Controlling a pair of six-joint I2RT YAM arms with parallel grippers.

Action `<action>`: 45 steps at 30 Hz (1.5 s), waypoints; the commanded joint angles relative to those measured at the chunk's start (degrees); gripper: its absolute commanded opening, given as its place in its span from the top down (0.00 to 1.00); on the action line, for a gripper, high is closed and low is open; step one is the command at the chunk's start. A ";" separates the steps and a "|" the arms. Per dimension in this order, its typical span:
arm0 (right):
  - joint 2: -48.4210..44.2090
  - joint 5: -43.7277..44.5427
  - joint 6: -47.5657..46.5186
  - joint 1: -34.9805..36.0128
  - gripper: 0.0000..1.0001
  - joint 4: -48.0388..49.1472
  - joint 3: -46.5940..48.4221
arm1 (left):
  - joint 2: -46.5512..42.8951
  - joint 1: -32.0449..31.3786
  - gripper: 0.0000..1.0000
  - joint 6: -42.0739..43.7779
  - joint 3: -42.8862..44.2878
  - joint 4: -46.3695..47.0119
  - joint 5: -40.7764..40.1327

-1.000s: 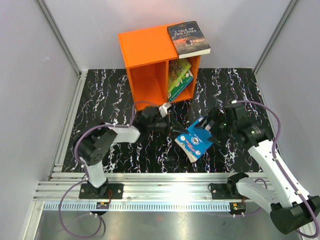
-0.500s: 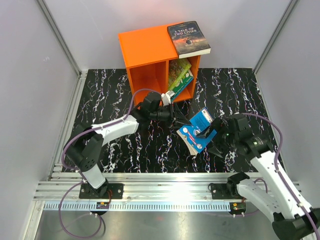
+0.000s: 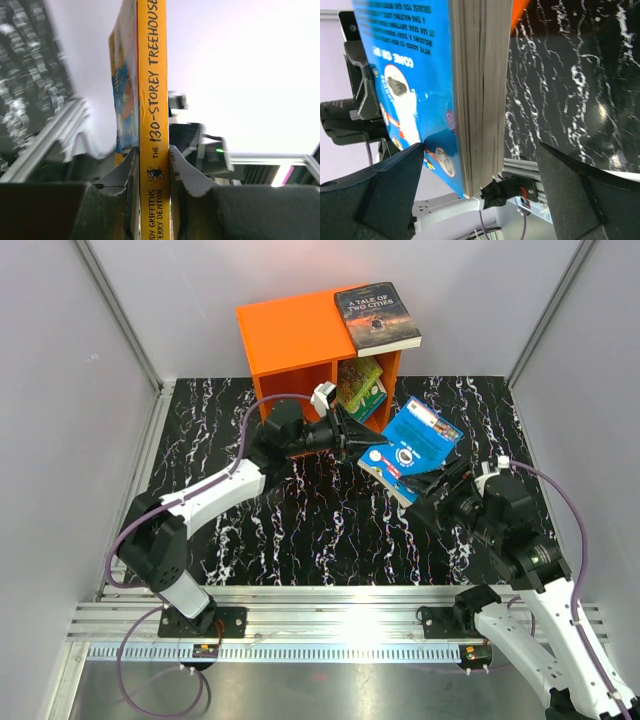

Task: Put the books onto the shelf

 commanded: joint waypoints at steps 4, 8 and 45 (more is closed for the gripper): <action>3.64 1.90 2.45 0.21 0.00 9.00 2.31 | -3.98 -0.15 1.00 -10.16 4.68 14.35 -2.97; 5.22 2.78 3.33 0.12 0.00 12.15 3.89 | -3.98 -0.15 1.00 -14.72 3.36 19.11 -4.64; 25.08 13.59 -8.35 0.12 0.87 6.98 36.74 | -16.20 -2.87 1.00 15.94 12.59 -25.44 -12.73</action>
